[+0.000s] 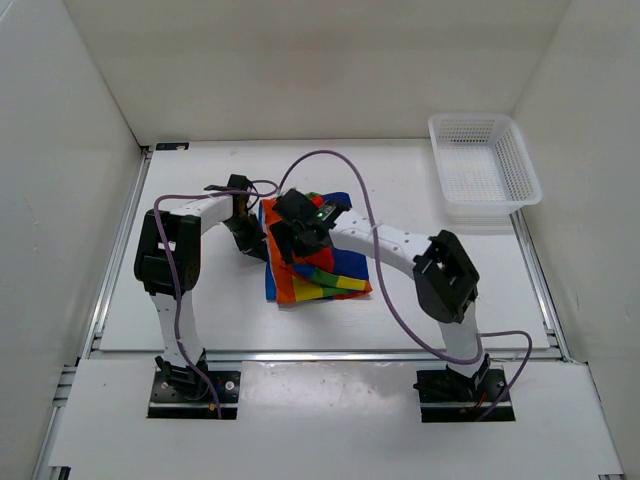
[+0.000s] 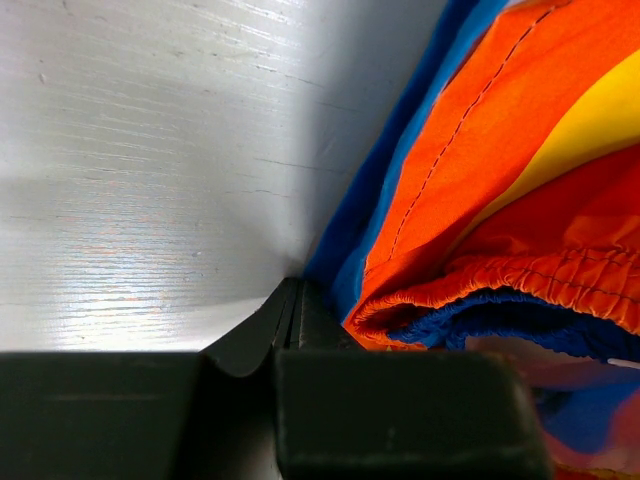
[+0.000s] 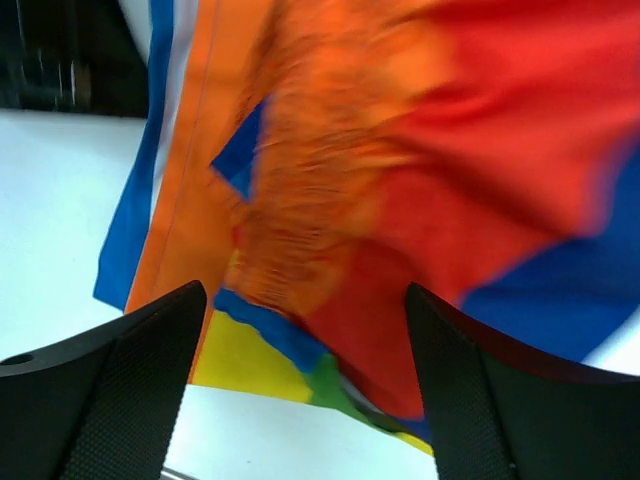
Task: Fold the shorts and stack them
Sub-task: Fold the shorts
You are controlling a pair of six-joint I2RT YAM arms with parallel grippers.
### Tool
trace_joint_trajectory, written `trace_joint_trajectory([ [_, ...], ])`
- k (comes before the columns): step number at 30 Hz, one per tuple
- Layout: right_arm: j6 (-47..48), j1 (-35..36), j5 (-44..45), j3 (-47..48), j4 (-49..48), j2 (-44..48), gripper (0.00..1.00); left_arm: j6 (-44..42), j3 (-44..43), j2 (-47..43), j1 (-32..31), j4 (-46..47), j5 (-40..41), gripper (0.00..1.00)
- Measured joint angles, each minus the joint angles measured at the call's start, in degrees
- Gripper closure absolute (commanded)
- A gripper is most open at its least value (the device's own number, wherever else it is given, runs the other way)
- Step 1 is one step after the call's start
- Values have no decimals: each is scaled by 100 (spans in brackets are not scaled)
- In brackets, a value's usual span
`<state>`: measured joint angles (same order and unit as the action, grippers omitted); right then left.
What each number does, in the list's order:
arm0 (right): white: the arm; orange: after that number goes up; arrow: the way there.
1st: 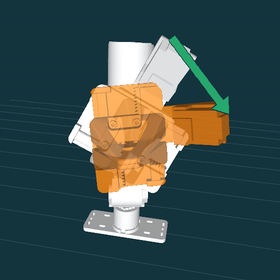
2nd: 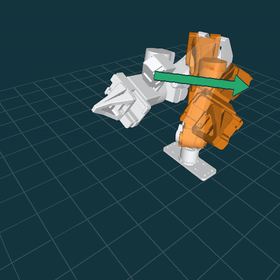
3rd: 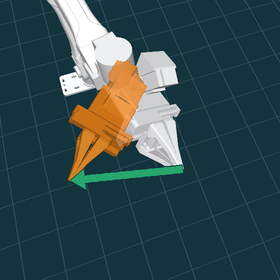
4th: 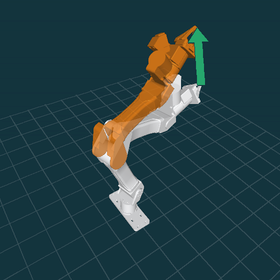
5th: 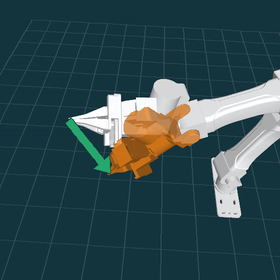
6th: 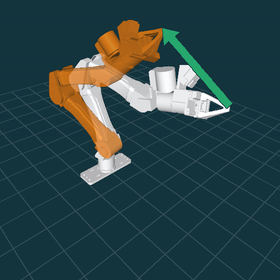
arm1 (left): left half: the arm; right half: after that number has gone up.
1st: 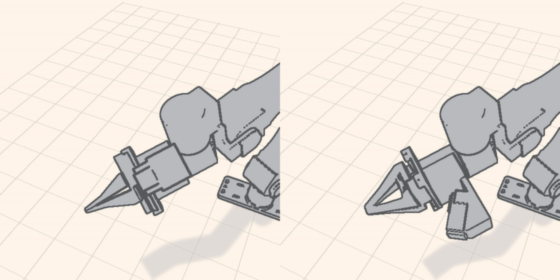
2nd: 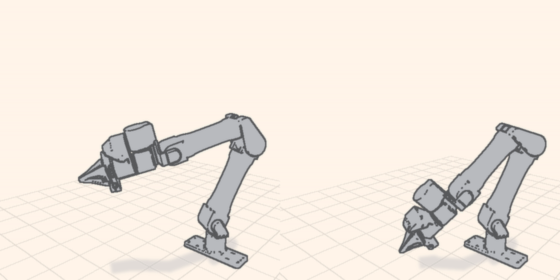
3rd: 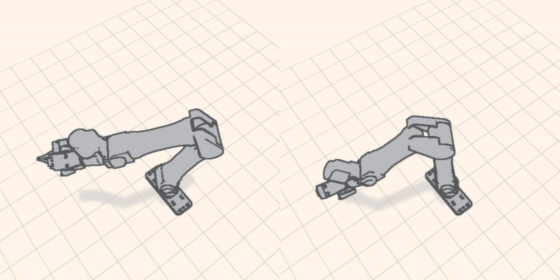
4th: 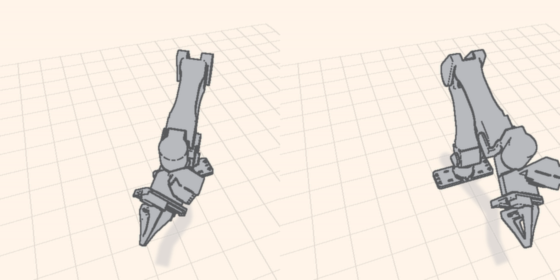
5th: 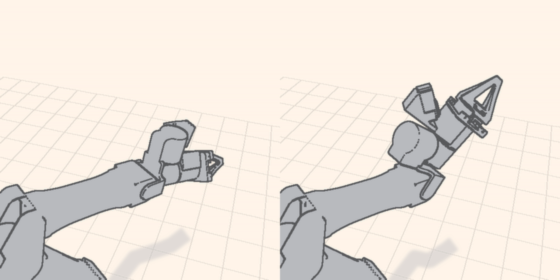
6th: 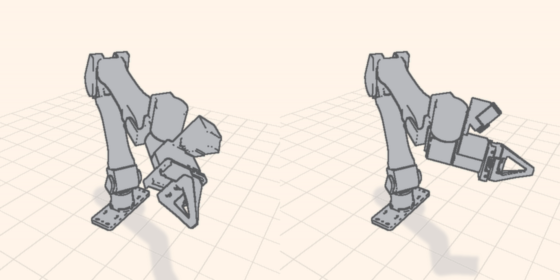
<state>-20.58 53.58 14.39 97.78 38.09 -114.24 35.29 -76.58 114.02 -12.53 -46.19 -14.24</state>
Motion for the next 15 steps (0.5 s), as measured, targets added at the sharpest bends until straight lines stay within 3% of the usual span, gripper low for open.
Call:
trace_joint_trajectory([
  [9, -48, 118, 22, -13, -271, -621, 33, 11, -2, 0, 0, 0, -4, 89],
  [15, -92, 79, 13, -131, -476, -957, 33, 11, 0, 0, 0, 7, -13, 89],
])
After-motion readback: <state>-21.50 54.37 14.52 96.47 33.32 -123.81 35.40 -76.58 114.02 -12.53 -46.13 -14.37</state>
